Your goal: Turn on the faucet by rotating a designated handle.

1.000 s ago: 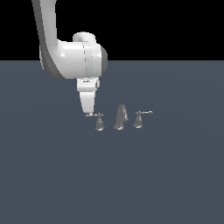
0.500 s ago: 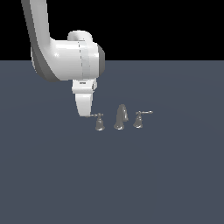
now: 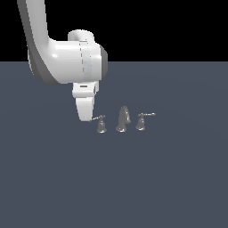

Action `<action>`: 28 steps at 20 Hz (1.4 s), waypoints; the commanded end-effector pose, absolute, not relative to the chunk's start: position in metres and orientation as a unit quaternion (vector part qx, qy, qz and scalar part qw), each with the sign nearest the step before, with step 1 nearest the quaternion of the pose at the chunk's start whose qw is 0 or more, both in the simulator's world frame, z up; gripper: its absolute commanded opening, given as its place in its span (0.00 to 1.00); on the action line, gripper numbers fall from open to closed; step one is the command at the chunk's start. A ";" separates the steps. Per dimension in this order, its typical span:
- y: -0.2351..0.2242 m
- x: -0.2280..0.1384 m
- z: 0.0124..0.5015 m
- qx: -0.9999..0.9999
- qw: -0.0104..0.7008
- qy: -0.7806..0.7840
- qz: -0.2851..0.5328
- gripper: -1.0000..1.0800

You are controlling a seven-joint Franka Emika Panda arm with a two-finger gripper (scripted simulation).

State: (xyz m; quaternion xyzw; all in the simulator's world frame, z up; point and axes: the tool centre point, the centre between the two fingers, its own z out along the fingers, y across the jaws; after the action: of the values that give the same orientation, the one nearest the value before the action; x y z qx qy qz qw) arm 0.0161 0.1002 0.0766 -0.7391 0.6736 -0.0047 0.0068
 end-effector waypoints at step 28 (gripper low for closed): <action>0.047 -0.030 0.076 -0.748 0.003 0.664 0.001 0.00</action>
State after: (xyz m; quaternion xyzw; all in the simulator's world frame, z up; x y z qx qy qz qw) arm -0.0360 0.0704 0.0763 -0.7575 0.6528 0.0043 0.0040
